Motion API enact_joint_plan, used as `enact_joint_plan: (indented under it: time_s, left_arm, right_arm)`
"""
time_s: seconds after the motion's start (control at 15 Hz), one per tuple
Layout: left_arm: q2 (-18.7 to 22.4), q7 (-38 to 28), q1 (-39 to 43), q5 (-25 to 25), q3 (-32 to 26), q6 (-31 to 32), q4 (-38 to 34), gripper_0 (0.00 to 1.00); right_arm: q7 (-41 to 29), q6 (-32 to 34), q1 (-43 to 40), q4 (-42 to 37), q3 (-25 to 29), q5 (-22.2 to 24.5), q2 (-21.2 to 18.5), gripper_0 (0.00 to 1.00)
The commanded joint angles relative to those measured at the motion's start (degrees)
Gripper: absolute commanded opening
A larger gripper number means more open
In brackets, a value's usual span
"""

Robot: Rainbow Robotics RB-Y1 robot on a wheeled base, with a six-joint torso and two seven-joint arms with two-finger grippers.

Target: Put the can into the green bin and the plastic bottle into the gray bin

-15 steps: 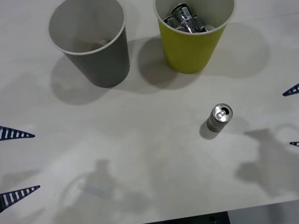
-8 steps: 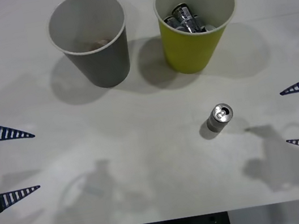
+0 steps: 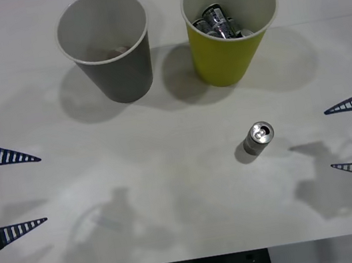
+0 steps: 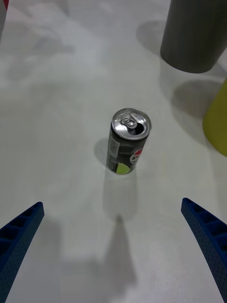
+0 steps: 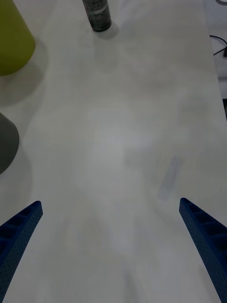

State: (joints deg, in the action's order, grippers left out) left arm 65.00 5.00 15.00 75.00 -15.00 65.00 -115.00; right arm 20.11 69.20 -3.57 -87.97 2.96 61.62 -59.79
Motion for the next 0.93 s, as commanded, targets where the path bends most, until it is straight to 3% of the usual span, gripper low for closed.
enact_joint_plan:
  time_s: [0.07,0.33,0.93]
  left_arm:
    - [0.0,0.0,0.0,0.0,0.0,0.0,0.0,1.00]
    - [0.0,0.0,0.0,0.0,0.0,0.0,0.0,1.00]
    - [0.0,0.0,0.0,0.0,0.0,0.0,0.0,1.00]
  right_arm:
    - [8.0,0.1,3.7,7.1,-5.5,-4.8,0.0,1.00]
    - [15.6,1.0,8.4,15.6,-10.5,-8.3,2.2,1.00]
    - [20.1,11.8,19.8,38.9,-11.0,-8.2,14.3,1.00]
